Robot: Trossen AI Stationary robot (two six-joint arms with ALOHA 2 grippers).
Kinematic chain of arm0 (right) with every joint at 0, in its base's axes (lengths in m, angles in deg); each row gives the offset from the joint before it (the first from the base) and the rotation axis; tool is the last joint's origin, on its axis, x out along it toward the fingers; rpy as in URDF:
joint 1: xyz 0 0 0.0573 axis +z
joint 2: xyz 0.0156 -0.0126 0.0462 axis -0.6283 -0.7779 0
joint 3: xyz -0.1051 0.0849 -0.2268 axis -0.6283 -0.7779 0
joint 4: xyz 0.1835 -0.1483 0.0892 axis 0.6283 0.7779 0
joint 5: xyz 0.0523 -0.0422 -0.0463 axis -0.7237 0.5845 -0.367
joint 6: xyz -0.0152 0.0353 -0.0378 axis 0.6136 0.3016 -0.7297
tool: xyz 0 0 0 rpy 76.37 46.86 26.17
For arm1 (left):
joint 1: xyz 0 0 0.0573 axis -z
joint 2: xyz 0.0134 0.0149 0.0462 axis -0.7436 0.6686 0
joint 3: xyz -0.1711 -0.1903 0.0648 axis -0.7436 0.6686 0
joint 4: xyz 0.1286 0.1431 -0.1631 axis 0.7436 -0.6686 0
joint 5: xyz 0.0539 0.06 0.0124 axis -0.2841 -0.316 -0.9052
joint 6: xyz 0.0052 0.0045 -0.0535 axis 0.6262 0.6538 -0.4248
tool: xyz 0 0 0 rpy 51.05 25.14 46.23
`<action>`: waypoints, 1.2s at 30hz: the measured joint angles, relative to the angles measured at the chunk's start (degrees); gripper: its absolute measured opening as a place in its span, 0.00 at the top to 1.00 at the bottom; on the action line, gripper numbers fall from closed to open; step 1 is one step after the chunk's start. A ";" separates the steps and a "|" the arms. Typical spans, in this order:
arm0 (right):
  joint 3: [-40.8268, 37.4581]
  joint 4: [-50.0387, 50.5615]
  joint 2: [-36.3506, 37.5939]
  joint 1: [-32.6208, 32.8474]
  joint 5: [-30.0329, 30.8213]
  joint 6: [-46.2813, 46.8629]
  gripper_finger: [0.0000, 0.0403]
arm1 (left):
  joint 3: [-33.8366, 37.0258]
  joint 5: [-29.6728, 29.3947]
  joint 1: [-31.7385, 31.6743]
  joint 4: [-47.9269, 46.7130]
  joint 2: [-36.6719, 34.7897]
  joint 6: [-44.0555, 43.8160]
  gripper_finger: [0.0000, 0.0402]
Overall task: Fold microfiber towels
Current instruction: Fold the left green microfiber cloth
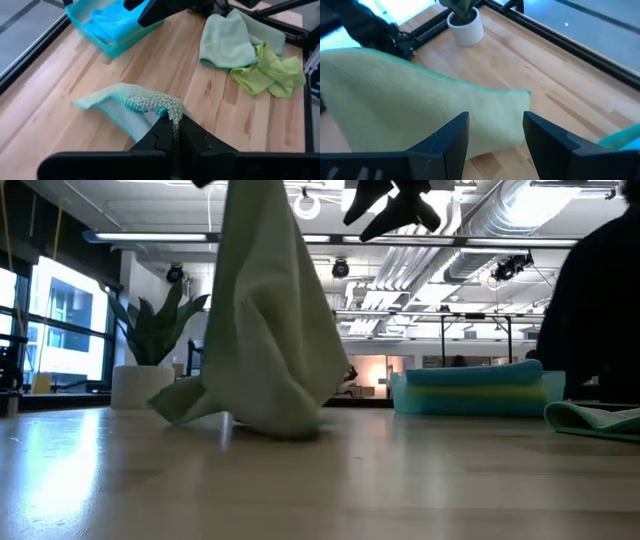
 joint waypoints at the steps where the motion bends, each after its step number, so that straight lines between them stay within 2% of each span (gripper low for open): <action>1: 0.00 -0.70 0.00 -0.14 -0.10 1.11 0.56 | -1.72 0.16 0.16 -2.14 0.00 0.00 1.00; 4: 0.00 -3.68 0.00 -0.75 0.45 3.59 0.56 | -7.46 1.37 0.86 -8.33 -0.02 0.85 1.00; 7: 0.00 -6.33 0.00 -1.99 -1.39 2.16 0.56 | -13.20 5.34 1.58 -14.92 -0.09 2.55 1.00; 9: 0.00 -8.48 0.00 -3.05 -7.33 -3.69 0.56 | -16.33 9.03 1.70 -18.56 -0.11 3.24 1.00; 12: 0.00 -12.10 0.00 -4.02 -19.54 -15.38 0.56 | -20.18 15.08 1.68 -23.14 -0.11 5.38 1.00; 14: 0.00 -15.02 0.00 -4.23 -24.93 -21.65 0.56 | -22.84 19.45 1.66 -25.66 -0.11 7.36 1.00; 19: 0.00 -23.59 0.00 -4.20 -25.96 -29.79 0.56 | -28.73 29.40 1.98 -29.43 -0.11 11.98 1.00; 21: 0.00 -25.25 0.00 -3.94 -25.61 -30.83 0.56 | -31.00 31.68 2.78 -30.33 -0.11 13.55 1.00; 25: 0.00 -27.71 -0.25 -3.75 -22.65 -31.44 0.56 | -35.59 31.94 3.73 -31.81 -0.19 15.14 1.00; 28: -0.02 -31.11 -0.93 -3.88 -22.09 -29.03 0.56 | -37.26 27.43 3.75 -33.50 -0.12 14.91 1.00; 31: -0.02 -37.10 -2.39 -3.84 -25.00 -25.26 0.56 | -37.59 26.64 3.67 -35.44 -0.09 13.18 1.00; 36: -0.02 -48.80 -6.66 -3.81 -31.23 -20.11 0.56 | -37.61 31.55 3.80 -34.41 1.29 13.05 1.00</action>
